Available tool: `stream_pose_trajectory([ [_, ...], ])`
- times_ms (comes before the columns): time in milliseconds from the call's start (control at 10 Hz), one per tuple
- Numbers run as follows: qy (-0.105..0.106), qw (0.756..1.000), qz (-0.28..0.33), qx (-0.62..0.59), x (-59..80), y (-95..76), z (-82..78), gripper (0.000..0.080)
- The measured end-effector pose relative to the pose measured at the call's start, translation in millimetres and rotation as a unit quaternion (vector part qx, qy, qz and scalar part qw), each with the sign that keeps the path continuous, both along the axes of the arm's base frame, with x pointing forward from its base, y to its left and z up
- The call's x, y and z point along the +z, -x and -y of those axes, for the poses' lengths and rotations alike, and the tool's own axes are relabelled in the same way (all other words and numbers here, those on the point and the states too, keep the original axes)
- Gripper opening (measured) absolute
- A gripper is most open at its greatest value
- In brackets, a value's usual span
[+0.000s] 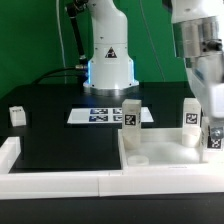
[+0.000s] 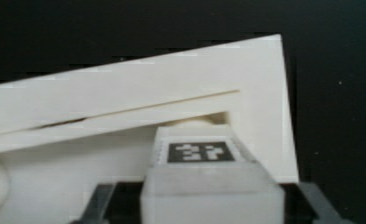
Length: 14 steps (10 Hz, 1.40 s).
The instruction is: Assemble square table
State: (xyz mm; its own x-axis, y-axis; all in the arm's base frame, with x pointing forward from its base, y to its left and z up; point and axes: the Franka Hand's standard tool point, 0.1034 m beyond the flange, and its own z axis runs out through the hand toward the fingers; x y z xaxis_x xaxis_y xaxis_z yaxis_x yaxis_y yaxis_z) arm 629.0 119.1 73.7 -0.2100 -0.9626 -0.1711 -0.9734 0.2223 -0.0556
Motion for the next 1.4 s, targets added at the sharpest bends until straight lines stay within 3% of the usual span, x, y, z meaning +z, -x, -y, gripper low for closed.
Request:
stream_pose_trajectory([
  [500,0.005,0.994,-0.014,-0.105,-1.7,1.2,10.8,0.0294],
  [600,0.005,0.994,-0.014,-0.105,-2.3,1.5,10.6,0.0373],
  [700,0.005,0.995,-0.014,-0.103,-2.0,1.4,10.4,0.051],
  [800,0.005,0.997,-0.009,-0.075,3.5,4.1,10.7,0.051],
  [900,0.0,0.999,0.0,-0.05,17.3,10.0,19.2,0.062],
  [1100,0.004,0.999,0.027,-0.033,39.5,19.6,50.1,0.064],
  [1200,0.006,0.999,0.034,-0.034,44.1,18.7,56.9,0.0648],
  [1400,0.008,0.999,0.031,-0.03,40.2,19.8,53.9,0.0649],
])
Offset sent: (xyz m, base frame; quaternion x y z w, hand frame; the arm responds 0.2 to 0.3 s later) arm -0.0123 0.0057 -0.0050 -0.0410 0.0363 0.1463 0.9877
